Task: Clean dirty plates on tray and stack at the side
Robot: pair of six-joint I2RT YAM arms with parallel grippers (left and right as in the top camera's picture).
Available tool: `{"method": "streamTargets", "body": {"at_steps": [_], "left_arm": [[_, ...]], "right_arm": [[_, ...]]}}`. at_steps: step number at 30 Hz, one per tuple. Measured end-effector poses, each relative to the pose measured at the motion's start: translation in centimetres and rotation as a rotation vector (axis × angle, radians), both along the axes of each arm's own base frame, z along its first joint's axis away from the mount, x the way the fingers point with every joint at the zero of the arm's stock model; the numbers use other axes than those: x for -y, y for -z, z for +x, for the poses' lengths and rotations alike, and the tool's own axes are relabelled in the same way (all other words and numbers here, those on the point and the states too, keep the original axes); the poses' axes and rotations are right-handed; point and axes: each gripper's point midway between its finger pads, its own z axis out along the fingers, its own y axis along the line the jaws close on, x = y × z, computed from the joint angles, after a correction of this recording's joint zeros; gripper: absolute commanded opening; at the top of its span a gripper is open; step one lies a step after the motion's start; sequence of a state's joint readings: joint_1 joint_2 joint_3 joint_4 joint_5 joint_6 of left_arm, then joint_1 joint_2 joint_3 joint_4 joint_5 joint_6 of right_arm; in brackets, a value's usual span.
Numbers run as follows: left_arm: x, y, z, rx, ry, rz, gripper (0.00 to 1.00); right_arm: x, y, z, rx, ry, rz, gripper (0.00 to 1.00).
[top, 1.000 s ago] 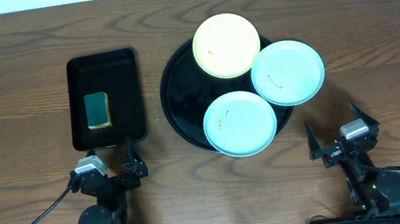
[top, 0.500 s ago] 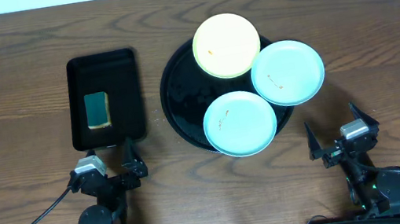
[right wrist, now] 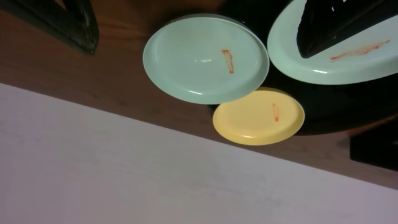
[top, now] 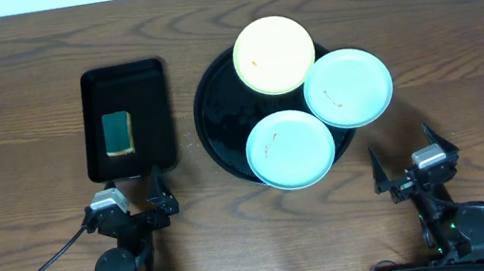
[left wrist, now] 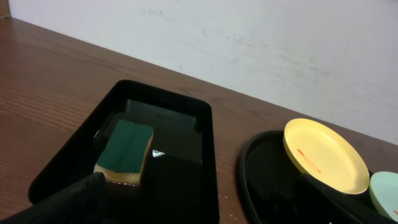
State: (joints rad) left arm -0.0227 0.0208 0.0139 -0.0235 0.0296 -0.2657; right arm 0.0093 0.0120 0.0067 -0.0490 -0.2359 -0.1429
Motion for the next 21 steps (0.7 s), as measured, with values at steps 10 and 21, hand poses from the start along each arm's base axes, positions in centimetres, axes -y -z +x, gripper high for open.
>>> {"method": "streamTargets", "body": {"at_steps": [10, 21], "left_arm": [[0.0, 0.0, 0.0, 0.0, 0.0, -0.001, 0.95], [-0.1, 0.0, 0.0, -0.011, -0.008, 0.001, 0.95]], "right_arm": [[-0.4, -1.0, -0.5, -0.064, -0.014, 0.109, 0.99], [-0.6, -14.2, 0.9, -0.642, 0.01, 0.125, 0.99]]}}
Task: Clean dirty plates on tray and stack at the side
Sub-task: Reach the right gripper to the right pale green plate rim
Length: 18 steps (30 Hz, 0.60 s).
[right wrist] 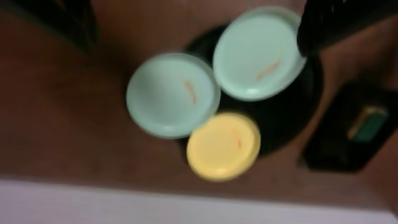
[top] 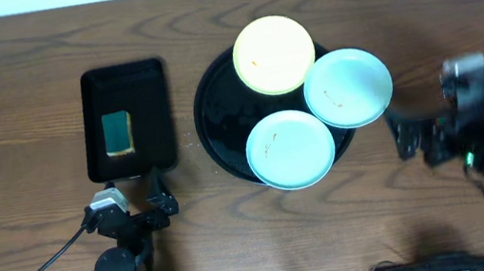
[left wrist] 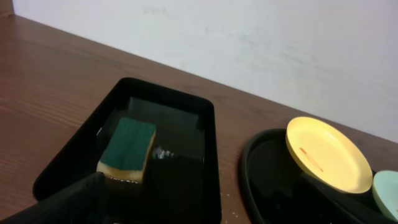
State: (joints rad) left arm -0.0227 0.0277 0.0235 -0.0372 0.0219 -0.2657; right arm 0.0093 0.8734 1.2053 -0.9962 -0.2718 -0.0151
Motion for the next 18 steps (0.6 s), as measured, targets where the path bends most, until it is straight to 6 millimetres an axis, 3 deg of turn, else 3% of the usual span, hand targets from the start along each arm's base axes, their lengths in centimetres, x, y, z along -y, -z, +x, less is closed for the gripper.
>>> {"method": "streamTargets", "body": {"at_steps": [2, 5, 6, 9, 10, 12, 18], "left_arm": [[0.0, 0.0, 0.0, 0.001, 0.0, -0.001, 0.95], [0.0, 0.0, 0.0, 0.001, -0.001, -0.001, 0.95], [0.0, 0.0, 0.0, 0.0, -0.002, 0.0, 0.95], [0.0, 0.0, 0.0, 0.0, -0.002, 0.0, 0.95], [0.0, 0.0, 0.0, 0.0, -0.002, 0.0, 0.95], [0.0, 0.0, 0.0, 0.001, -0.003, 0.0, 0.95], [-0.1, 0.0, 0.0, 0.001, -0.003, 0.0, 0.95]], "right_arm": [[-0.5, -1.1, 1.6, -0.117, -0.022, 0.019, 0.99], [-1.8, -1.2, 3.3, -0.242, -0.08, 0.077, 0.99], [-2.4, -0.9, 3.8, -0.272, -0.102, 0.103, 0.92], [-3.8, 1.6, 4.8, -0.411, -0.133, 0.187, 0.71], [-4.3, 2.6, 5.1, -0.461, -0.125, 0.206, 0.7], [-5.2, 4.2, 5.2, -0.525, -0.104, 0.215, 0.71], [-7.9, 11.2, 2.8, -0.702, -0.034, 0.1, 0.77]]}}
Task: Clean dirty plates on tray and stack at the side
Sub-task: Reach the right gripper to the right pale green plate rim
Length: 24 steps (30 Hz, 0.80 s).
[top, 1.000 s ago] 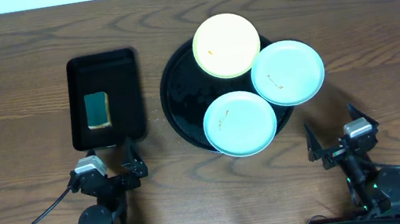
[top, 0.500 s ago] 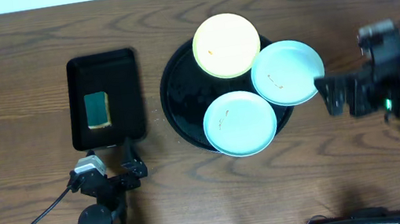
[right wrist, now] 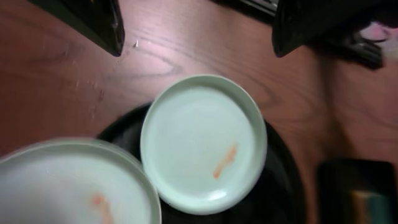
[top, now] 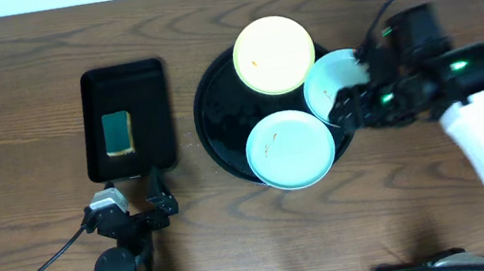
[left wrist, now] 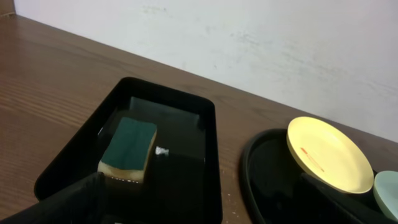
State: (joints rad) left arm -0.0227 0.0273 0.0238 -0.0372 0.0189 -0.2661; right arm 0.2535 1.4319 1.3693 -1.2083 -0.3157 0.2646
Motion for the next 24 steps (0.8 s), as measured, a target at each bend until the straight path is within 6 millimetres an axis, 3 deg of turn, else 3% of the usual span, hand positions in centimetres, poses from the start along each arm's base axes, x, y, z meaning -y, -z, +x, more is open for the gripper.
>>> {"method": "streamTargets", "body": {"at_steps": [6, 13, 14, 15, 16, 24], "left_arm": [[0.0, 0.0, 0.0, 0.0, 0.001, 0.0, 0.95], [0.0, 0.0, 0.0, 0.0, 0.0, 0.0, 0.95], [0.0, 0.0, 0.0, 0.0, 0.0, 0.0, 0.95], [0.0, 0.0, 0.0, 0.0, 0.0, 0.0, 0.95], [0.0, 0.0, 0.0, 0.0, 0.0, 0.0, 0.95], [0.0, 0.0, 0.0, 0.0, 0.0, 0.0, 0.95]], "right_arm": [[-2.9, 5.0, -1.7, -0.035, -0.01, -0.066, 0.8], [-4.0, 9.4, -3.1, -0.029, 0.03, -0.145, 0.8], [-4.0, 9.9, -3.1, -0.021, 0.035, -0.149, 0.84], [-4.1, 10.3, -3.1, -0.018, 0.038, -0.15, 0.97], [-4.1, 10.6, -3.0, -0.012, 0.044, -0.148, 0.99], [-3.4, 11.6, -2.8, 0.002, 0.076, -0.175, 0.99]]}}
